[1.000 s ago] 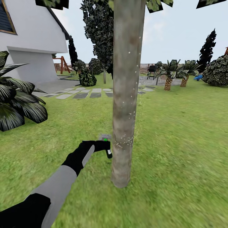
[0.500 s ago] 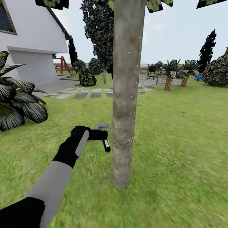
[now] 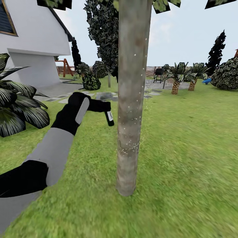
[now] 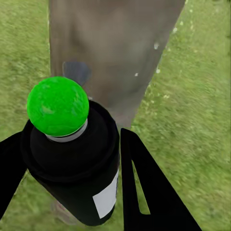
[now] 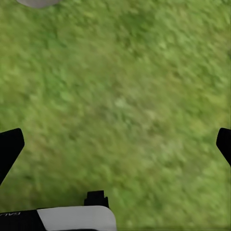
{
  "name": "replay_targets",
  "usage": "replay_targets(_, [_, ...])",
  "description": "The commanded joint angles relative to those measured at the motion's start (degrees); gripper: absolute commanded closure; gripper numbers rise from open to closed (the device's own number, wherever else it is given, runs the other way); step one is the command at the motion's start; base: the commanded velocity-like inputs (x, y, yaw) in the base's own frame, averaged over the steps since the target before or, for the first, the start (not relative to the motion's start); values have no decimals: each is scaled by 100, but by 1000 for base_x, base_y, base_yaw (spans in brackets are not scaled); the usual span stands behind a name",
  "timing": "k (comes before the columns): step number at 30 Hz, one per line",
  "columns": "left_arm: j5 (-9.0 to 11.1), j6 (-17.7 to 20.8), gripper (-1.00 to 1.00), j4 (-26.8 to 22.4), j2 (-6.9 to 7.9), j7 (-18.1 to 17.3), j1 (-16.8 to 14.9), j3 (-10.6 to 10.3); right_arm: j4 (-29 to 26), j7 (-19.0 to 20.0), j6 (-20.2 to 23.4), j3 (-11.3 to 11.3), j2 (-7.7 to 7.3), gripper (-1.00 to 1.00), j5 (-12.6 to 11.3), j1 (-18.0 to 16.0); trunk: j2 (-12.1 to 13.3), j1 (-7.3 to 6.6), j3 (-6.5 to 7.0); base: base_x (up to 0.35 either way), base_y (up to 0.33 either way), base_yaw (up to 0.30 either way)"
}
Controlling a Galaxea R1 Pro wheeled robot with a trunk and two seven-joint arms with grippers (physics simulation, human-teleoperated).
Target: In the garden, pick up the pesticide atomizer on the floor and spray pesticide onto both trees until each tree trunk is fully covered.
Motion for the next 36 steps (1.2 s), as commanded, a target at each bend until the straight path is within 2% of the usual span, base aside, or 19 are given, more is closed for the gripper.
replay_targets(1, [6, 2, 100, 138, 0, 0, -190, 0, 0, 0, 0, -1, 0, -100, 0, 0, 0, 0, -1, 0, 0, 0])
replay_targets(2, [6, 3, 100, 288, 0, 0, -384, 1, 1, 0, 0, -1, 0, -100, 0, 0, 0, 0, -1, 0, 0, 0])
replay_targets(3, [6, 3, 100, 649, 0, 0, -814, 2, 1, 3, 0, -2, 0, -100, 0, 0, 0, 0, -1, 0, 0, 0])
replay_targets(4, [6, 3, 100, 823, 0, -1, -1103, 2, 1, 2, 0, 1, 0, -100, 0, 0, 0, 0, -1, 0, 0, 0])
replay_targets(8, [6, 11, 100, 1040, 0, -7, -1742, 45, 4, 1, 0, -1, 0, -100, 0, 0, 0, 0, -1, 0, 0, 0])
replay_targets(10, [6, 12, 100, 1395, 0, -8, -2153, 291, 3, 0, 0, -2, 0, -100, -1, 0, 0, 0, -1, 0, 0, 0])
replay_targets(13, [8, 12, 100, 1855, 0, -9, -2642, 453, 5, 3, 0, -2, 0, -100, 0, 0, 0, 0, -1, 0, 0, 0])
replay_targets(16, [12, 13, 100, 2343, 0, -9, -3151, 479, 5, 3, 0, -1, 0, -100, 0, 0, 0, 0, -1, 0, 0, 0])
replay_targets(18, [16, 13, 100, 2805, 0, -18, -3627, 484, 9, 3, 0, 1, 0, -100, 0, 0, 0, 0, -1, 0, 0, 0])
replay_targets(19, [76, 13, 100, 2907, 0, -80, -3800, 487, 9, 3, 0, 3, 0, -100, 0, 0, 0, 0, -1, 0, 0, 0])
replay_targets(20, [196, 13, 100, 2943, 0, -175, -3877, 488, 10, 4, 0, 2, 0, -100, 0, 0, 0, 0, -1, 0, 0, 0])
replay_targets(21, [461, 13, 100, 2960, 0, -343, -3956, 487, 10, 3, 0, 3, 0, -100, 0, 0, 0, 0, -1, 0, 0, 0])
replay_targets(23, [781, 13, 100, 2968, 0, -494, -4089, 486, 10, 3, 0, 3, 0, -100, 0, 0, 0, 0, -1, 0, 0, 0])
replay_targets(24, [845, 13, 100, 2969, 0, -523, -4115, 486, 10, 1, 0, 2, 0, -100, 0, 0, 0, 0, -1, 0, 0, 0])
replay_targets(29, [915, 16, 100, 2970, -4, -585, -4140, 486, 10, 3, 0, 2, 0, -100, 0, 0, 0, 0, -1, 0, 0, 0])
replay_targets(31, [919, 18, 100, 2971, -13, -785, -4141, 486, 10, 3, 0, 4, 0, -100, 0, 0, 0, 0, -1, 0, 0, 0])
replay_targets(33, [918, 16, 100, 2972, -20, -1134, -4142, 486, 10, 6, 0, 3, 0, -100, 0, 0, 0, 0, -1, 0, 0, 0])
replay_targets(36, [920, 16, 100, 2975, -31, -1390, -4142, 486, 10, 8, 0, 4, 0, -100, 0, 0, 0, 0, -1, 0, 0, 0])
